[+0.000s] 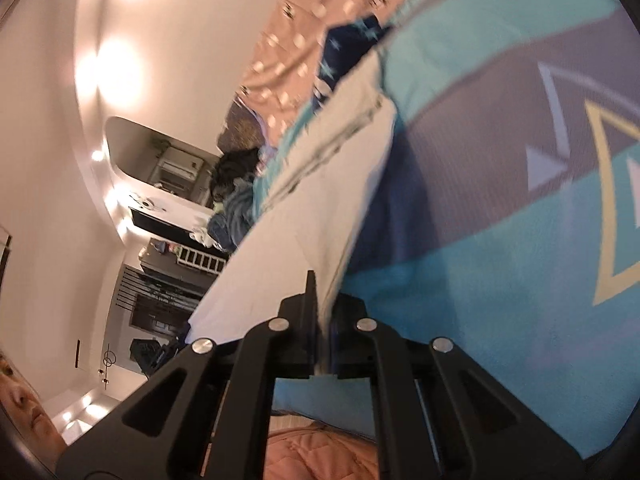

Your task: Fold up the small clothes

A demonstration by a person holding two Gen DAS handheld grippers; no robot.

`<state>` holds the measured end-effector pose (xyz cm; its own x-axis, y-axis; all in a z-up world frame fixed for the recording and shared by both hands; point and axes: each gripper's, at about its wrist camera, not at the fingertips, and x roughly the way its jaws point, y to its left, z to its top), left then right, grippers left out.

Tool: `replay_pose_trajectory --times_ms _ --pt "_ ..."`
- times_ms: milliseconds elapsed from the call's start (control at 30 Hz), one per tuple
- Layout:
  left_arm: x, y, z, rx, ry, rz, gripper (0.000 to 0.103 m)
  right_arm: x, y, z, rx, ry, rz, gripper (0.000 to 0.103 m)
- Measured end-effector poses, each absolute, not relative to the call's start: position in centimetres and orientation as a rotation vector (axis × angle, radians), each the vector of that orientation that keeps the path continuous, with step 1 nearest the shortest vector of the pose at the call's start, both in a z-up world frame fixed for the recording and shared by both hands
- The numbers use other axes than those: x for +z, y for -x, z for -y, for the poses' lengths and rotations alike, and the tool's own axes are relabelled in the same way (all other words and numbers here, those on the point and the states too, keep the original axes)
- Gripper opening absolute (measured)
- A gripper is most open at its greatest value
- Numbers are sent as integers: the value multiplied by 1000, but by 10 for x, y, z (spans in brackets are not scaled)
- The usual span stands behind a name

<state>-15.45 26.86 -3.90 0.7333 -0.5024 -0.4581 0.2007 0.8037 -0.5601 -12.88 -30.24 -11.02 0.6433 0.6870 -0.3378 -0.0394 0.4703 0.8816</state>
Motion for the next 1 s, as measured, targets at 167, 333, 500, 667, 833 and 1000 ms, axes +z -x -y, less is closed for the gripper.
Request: replay_pose_trajectory --times_ms 167,333,500,667,833,1000 --pt "-21 172 -253 -431 458 -617 3 -95 152 305 476 -967 -732 4" --pt "-19 185 -255 -375 456 -682 3 -69 176 299 416 -891 -715 4" --pt "-3 203 -251 -353 385 -662 3 -60 181 300 363 -801 -680 4" --pt "-20 183 -252 -326 388 -706 3 -99 162 303 334 -884 -790 4" --pt "-42 171 -252 -313 416 -781 3 -112 168 311 354 -955 -790 4" --pt "-33 167 -257 -307 441 -749 3 -100 160 313 395 -965 -739 4"
